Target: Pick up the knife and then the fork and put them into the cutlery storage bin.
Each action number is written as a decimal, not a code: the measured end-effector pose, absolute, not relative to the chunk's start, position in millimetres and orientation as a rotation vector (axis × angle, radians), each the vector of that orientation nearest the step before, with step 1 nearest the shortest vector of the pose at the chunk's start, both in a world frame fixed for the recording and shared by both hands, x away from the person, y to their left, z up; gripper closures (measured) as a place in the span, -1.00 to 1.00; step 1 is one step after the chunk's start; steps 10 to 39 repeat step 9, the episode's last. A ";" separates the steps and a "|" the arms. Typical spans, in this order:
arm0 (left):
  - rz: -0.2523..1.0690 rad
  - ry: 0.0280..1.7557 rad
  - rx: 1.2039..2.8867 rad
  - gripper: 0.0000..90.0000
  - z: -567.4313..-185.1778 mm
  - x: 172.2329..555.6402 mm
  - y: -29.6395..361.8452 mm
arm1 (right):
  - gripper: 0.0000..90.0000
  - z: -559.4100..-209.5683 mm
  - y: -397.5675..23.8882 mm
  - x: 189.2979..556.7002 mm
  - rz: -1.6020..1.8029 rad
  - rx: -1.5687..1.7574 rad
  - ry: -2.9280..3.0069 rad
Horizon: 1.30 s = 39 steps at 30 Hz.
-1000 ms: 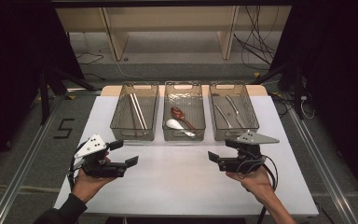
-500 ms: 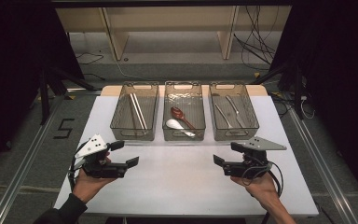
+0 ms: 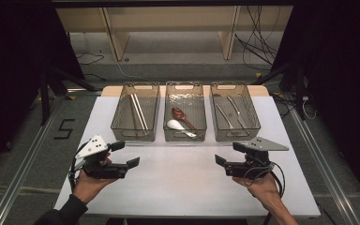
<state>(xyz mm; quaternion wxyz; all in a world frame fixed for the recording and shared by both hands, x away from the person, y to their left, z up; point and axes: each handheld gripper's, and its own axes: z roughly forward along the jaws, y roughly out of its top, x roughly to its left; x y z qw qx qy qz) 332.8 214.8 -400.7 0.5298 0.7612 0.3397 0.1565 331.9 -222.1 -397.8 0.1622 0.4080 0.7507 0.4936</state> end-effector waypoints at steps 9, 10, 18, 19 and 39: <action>0.374 0.812 1.816 -0.65 -400.7 333.1 214.9 | -0.62 -398.8 -222.8 333.2 1.400 1.170 2.143; 0.374 0.812 1.816 -0.65 -400.7 333.1 214.9 | -0.62 -398.8 -222.8 333.2 1.400 1.170 2.143; 0.374 0.812 1.816 -0.65 -400.7 333.1 214.9 | -0.62 -398.8 -222.8 333.2 1.400 1.170 2.143; 0.374 0.812 1.816 -0.65 -400.7 333.1 214.9 | -0.62 -398.8 -222.8 333.2 1.400 1.170 2.143; 0.374 0.812 1.816 -0.65 -400.7 333.1 214.9 | -0.62 -398.8 -222.8 333.2 1.400 1.170 2.143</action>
